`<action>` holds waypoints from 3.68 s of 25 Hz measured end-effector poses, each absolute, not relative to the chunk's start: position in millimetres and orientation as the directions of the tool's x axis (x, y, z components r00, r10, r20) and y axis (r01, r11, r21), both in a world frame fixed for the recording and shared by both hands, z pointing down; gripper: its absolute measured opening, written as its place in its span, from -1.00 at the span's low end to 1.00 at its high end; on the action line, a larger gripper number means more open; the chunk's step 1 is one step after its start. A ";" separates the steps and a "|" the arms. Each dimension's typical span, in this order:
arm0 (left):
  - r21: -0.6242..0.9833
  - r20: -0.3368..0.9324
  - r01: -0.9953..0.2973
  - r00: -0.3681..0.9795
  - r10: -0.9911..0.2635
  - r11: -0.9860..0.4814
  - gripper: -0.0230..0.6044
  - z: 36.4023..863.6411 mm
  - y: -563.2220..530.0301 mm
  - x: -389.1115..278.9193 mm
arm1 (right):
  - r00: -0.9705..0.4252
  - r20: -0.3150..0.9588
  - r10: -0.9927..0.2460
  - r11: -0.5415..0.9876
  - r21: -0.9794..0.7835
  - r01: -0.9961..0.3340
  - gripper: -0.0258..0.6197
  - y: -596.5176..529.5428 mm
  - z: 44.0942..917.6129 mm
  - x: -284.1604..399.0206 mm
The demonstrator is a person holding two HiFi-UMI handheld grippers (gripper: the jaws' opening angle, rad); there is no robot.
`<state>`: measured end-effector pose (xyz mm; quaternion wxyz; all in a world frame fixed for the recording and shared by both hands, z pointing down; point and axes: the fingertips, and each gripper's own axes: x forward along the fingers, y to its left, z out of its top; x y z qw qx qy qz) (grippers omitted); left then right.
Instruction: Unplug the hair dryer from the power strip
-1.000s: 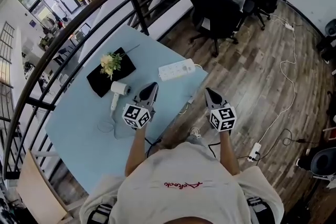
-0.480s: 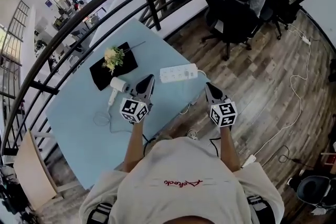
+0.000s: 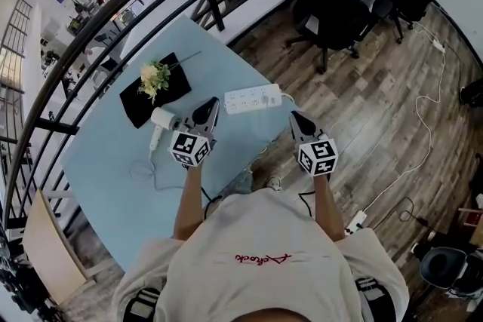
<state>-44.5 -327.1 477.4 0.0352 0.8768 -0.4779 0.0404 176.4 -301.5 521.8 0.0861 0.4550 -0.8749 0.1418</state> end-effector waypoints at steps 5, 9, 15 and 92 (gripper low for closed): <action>0.045 0.134 -0.809 0.586 -0.799 -0.586 -0.89 499.5 -352.7 -45.4 | -0.536 0.314 -0.783 0.510 -0.169 -0.843 -0.86 -314.2 530.0 169.1; 0.064 0.161 -0.787 0.615 -0.771 -0.614 -0.89 521.0 -374.2 -46.5 | -0.522 0.335 -0.784 0.495 -0.169 -0.852 -0.86 -327.9 535.8 157.1; 0.089 0.217 -0.758 0.648 -0.730 -0.646 -0.88 558.8 -384.8 -42.0 | -0.517 0.388 -0.763 0.491 -0.173 -0.854 -0.87 -333.1 552.8 147.8; 0.068 0.431 -0.650 0.703 -0.565 -0.757 -0.14 704.6 -408.4 -18.0 | -0.496 0.585 -0.642 0.527 -0.134 -0.839 -0.24 -412.8 657.8 77.6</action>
